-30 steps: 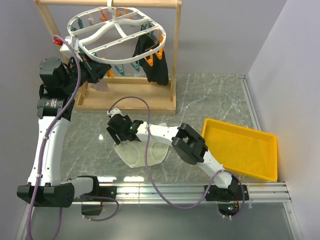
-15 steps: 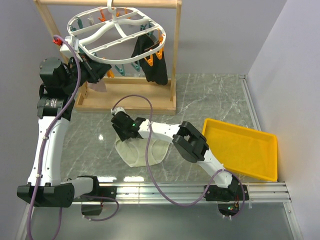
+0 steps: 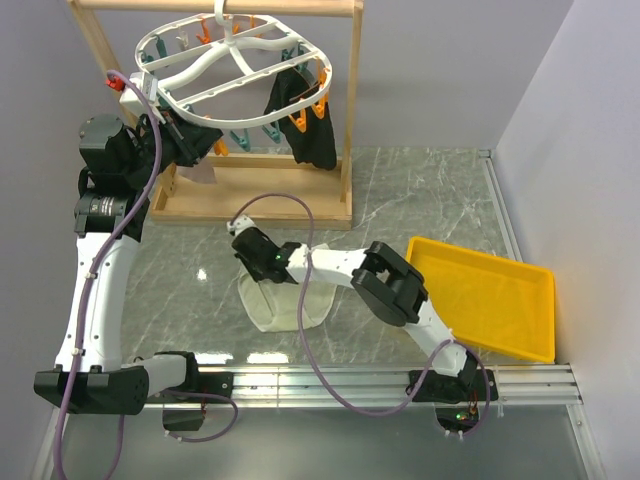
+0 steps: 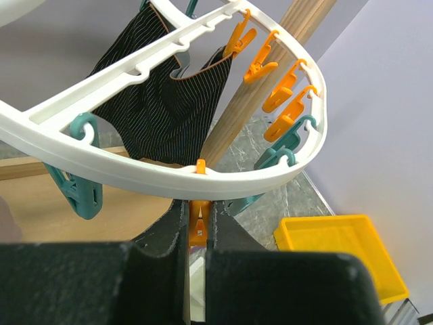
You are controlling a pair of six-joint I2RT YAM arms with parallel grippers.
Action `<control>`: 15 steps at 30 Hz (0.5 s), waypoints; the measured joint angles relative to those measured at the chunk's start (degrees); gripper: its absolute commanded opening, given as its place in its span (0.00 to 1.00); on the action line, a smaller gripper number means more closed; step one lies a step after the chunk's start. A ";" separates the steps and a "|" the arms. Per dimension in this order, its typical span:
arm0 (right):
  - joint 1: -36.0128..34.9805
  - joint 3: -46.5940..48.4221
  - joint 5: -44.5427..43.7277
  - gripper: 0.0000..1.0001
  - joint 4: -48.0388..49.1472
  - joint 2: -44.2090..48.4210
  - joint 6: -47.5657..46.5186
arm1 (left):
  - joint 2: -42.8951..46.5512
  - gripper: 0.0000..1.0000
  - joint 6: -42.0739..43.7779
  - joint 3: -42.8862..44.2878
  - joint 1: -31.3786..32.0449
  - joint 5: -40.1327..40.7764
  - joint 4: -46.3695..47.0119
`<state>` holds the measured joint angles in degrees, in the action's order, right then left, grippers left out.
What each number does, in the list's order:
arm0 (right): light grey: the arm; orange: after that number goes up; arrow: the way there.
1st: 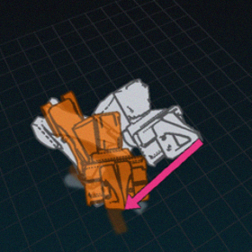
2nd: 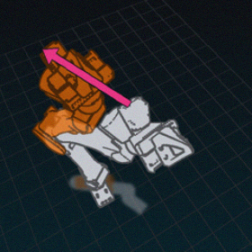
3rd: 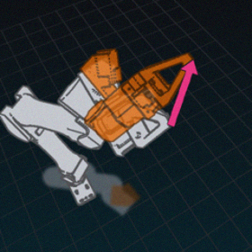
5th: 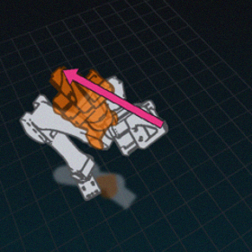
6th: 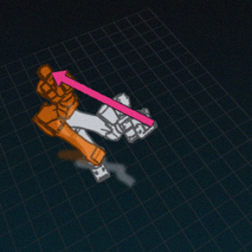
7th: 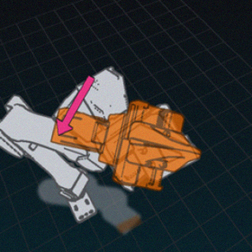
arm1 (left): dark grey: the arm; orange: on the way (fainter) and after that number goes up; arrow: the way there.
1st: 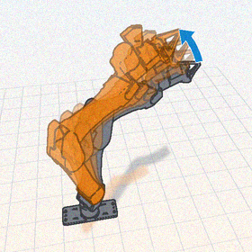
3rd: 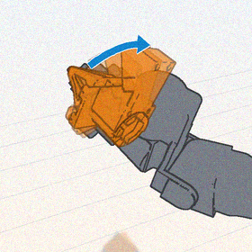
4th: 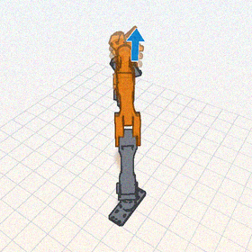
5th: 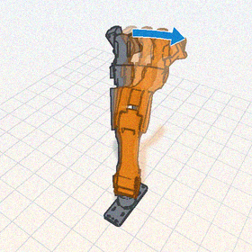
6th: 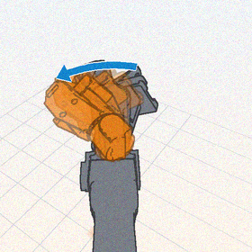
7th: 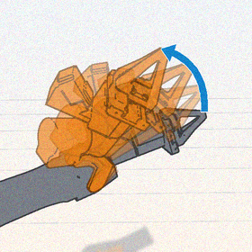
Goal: Clip the underwear to the hanger
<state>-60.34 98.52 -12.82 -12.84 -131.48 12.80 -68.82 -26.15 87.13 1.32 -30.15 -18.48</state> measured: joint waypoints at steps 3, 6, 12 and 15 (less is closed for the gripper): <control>0.00 -8.15 -1.01 0.00 4.52 4.66 -3.65 | 0.00 0.00 0.00 0.00 -0.11 -0.04 -0.04; 0.00 -16.46 -1.73 0.00 8.28 9.88 -7.69 | 0.00 0.00 0.00 -0.02 -0.17 -0.22 -0.07; 0.00 -25.66 -1.53 0.00 20.06 18.80 -15.96 | 0.00 0.00 -0.02 -0.07 -0.24 -0.59 -0.07; 0.00 -28.50 -1.09 0.00 27.34 22.45 -20.24 | 0.00 0.00 -0.02 -0.11 -0.26 -0.66 -0.26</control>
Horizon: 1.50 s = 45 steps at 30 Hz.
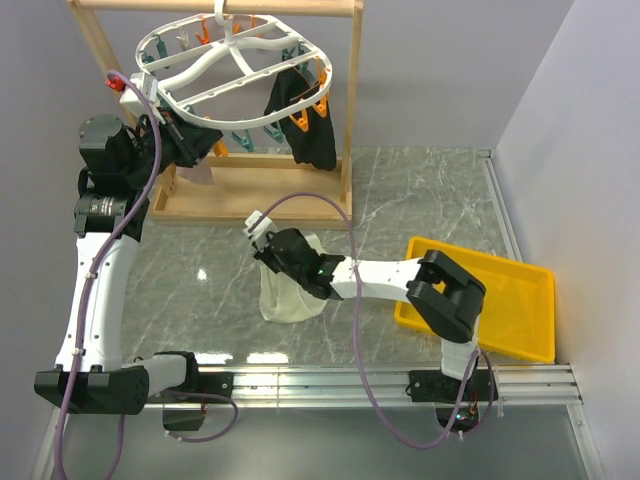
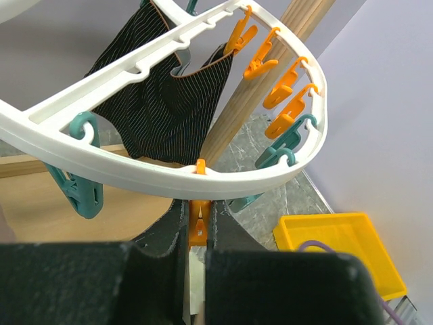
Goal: Clip the underwear to the hanger
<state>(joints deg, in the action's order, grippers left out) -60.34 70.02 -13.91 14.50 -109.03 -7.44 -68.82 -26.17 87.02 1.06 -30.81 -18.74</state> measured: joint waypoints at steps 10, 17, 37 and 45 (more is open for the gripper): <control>0.50 -7.30 1.86 0.00 19.74 5.77 -12.90 | 0.00 0.00 0.04 -0.02 -0.02 -0.85 -0.87; 1.86 -8.66 7.32 0.00 28.02 8.37 -19.69 | 0.00 0.00 0.46 -0.02 -0.13 -1.38 -1.33; 4.90 1.51 19.37 0.00 20.61 12.13 -23.37 | 0.00 0.00 1.64 -0.57 -0.33 -3.85 -1.27; 4.87 4.61 16.48 0.00 20.28 12.04 -26.08 | 0.00 0.00 1.75 -0.59 -0.33 -3.87 -1.31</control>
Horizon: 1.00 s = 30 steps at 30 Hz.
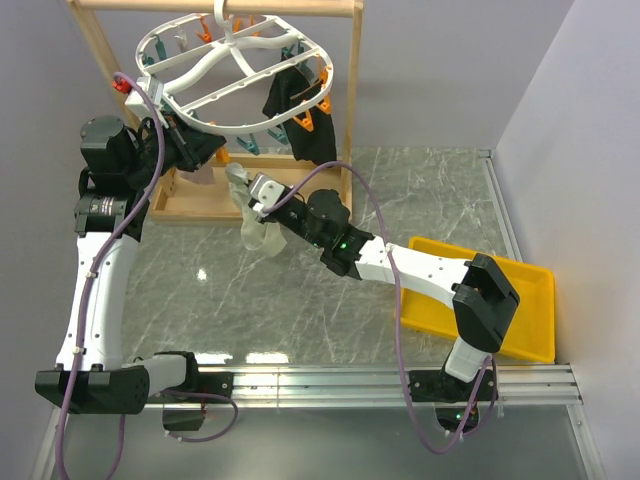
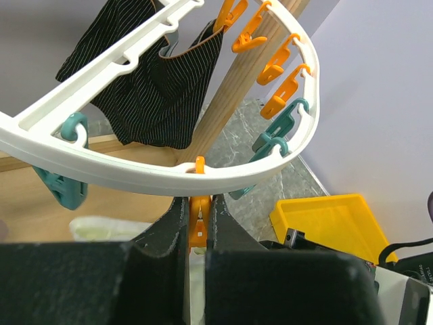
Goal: Clip the underwear to the hanger
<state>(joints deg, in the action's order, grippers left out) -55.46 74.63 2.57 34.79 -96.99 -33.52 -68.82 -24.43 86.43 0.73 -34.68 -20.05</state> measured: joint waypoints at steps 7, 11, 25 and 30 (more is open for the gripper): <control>-0.07 0.09 -1.14 0.00 -0.04 -0.04 -3.10 | -0.02 0.00 0.00 0.00 0.00 0.00 -0.04; -0.07 0.96 -1.60 0.00 -0.09 -0.57 -4.11 | 0.00 0.00 0.02 -0.02 0.00 0.00 -0.20; -0.68 1.18 -1.44 0.00 -0.07 -0.66 -7.65 | -0.02 0.00 -0.04 -0.94 -0.02 0.00 0.11; -1.05 1.18 -1.40 0.00 -0.07 -0.66 -8.57 | -0.02 0.00 -0.17 -0.94 -0.02 -0.04 0.31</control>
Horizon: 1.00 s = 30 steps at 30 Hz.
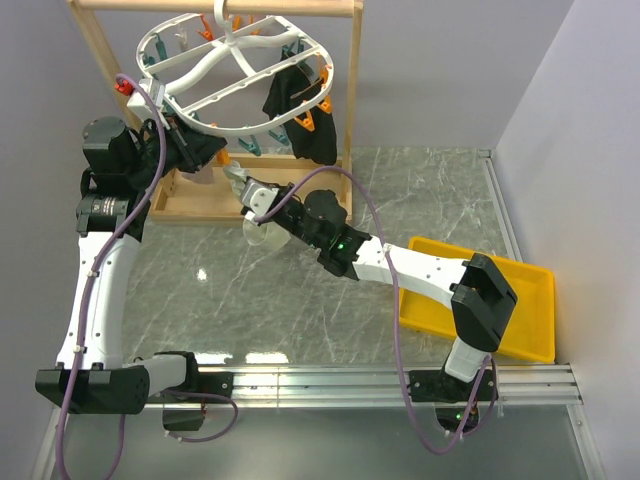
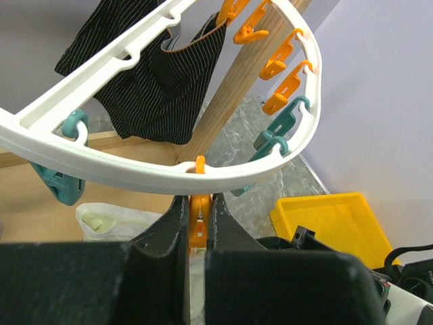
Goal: Clip the underwear to the hanger
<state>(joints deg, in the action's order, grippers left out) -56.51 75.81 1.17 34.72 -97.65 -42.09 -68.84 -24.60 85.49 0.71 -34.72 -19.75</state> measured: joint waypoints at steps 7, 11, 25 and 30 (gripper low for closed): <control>-0.24 0.20 -0.02 0.00 -0.09 -0.02 -0.24 | 0.00 0.00 0.00 0.00 0.00 -0.02 0.02; -0.24 1.29 -0.02 0.00 -0.09 -0.09 -0.22 | 0.00 0.00 0.07 -0.02 0.00 -0.02 0.02; -0.50 1.97 0.39 0.00 -0.02 -0.11 -0.96 | 0.00 0.00 0.11 -0.37 0.00 -0.04 0.20; -0.63 1.97 0.46 0.00 -0.02 -0.09 -1.31 | 0.00 0.00 0.04 -0.37 0.00 -0.24 0.24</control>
<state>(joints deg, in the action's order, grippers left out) -57.14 77.78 1.63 34.70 -97.73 -43.40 -68.84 -24.56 85.12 0.71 -34.96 -19.51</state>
